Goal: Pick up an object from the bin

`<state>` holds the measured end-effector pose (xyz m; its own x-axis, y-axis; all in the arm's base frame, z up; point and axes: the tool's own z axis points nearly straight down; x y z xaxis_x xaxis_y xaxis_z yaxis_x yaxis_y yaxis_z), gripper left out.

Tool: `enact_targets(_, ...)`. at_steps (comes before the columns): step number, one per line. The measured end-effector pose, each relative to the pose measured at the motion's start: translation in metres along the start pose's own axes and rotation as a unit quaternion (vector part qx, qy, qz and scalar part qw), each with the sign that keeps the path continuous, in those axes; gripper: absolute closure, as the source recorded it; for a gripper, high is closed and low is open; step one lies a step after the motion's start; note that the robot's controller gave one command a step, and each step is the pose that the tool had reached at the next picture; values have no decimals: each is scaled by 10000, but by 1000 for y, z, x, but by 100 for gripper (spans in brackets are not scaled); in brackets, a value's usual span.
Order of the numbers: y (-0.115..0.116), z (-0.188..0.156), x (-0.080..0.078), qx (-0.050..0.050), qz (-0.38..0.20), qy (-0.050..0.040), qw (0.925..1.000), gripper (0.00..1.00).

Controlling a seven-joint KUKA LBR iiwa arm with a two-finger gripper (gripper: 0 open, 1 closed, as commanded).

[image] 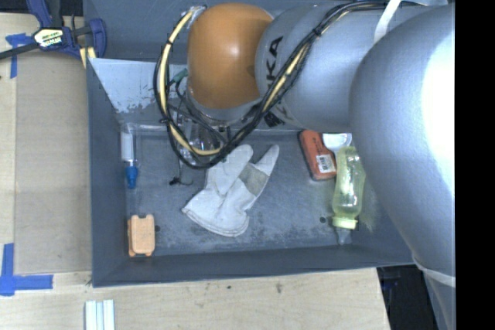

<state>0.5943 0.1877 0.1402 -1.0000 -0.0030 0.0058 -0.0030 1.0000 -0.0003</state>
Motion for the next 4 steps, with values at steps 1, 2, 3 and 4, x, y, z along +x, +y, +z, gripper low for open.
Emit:
enact_targets(1, -1, -5, -2, -7, 14, -41, 10000, 0)
enact_targets(2, -42, 13, 20, -7, -119, -48, 9999, 0)
enact_targets(3, -76, 34, 28, -1, -102, -39, 9999, 0)
enact_targets(4, -68, 58, 36, -4, -38, -42, 10000, 0)
